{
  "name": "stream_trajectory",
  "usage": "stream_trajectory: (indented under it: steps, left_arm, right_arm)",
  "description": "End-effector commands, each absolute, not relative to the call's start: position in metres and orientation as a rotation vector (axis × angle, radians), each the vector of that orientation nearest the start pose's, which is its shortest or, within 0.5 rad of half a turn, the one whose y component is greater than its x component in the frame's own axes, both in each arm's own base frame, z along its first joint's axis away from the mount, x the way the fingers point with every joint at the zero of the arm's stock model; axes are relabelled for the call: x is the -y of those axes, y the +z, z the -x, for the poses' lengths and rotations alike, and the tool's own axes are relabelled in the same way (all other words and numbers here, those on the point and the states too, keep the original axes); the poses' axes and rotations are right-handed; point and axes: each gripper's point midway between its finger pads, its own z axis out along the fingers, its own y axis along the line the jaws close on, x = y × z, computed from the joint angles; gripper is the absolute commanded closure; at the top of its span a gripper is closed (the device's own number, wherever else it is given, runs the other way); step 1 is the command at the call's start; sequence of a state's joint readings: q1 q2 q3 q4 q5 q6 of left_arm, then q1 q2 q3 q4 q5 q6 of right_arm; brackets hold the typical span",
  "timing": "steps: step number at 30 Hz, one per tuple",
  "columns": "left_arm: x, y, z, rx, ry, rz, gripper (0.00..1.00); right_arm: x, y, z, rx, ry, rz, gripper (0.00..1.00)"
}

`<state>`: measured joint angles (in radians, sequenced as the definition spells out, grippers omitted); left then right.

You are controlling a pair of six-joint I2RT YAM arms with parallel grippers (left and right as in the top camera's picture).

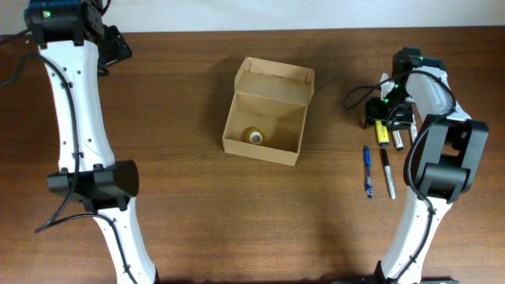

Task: Pack container
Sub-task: 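Return the right gripper to the yellow highlighter and lower onto it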

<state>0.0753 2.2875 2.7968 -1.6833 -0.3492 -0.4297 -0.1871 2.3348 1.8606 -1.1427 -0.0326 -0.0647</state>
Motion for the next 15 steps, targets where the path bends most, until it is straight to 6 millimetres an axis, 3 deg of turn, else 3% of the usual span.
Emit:
stream_trajectory:
  steps: [1,5,8,13,15]
  left_arm:
    - [-0.0982,0.2699,-0.4636,-2.548,0.386,0.759,0.00]
    - [-0.0981,0.2698,-0.4636,-2.548,0.386,0.759,0.00]
    - [-0.0982,0.2699,-0.4636,-2.548,0.386,0.759,0.00]
    - [-0.0982,0.2699,-0.4636,-2.548,0.386,0.759,0.00]
    - [-0.0982,0.2699,-0.4636,-2.548,0.386,0.759,0.00]
  right_arm:
    - [0.0716,-0.0156,-0.4260,-3.211,0.082,-0.176,0.36]
    - [0.0765,-0.0159,-0.4269,-3.209,0.038,-0.174,0.43]
    - [0.0805,-0.0159,-0.4263,-3.211,0.008,-0.176,0.59]
    - [0.0803,-0.0159,-0.4266,-3.210,0.008,-0.176,0.69]
    - [0.0803,-0.0159,-0.4266,-3.209,0.009,-0.176,0.78]
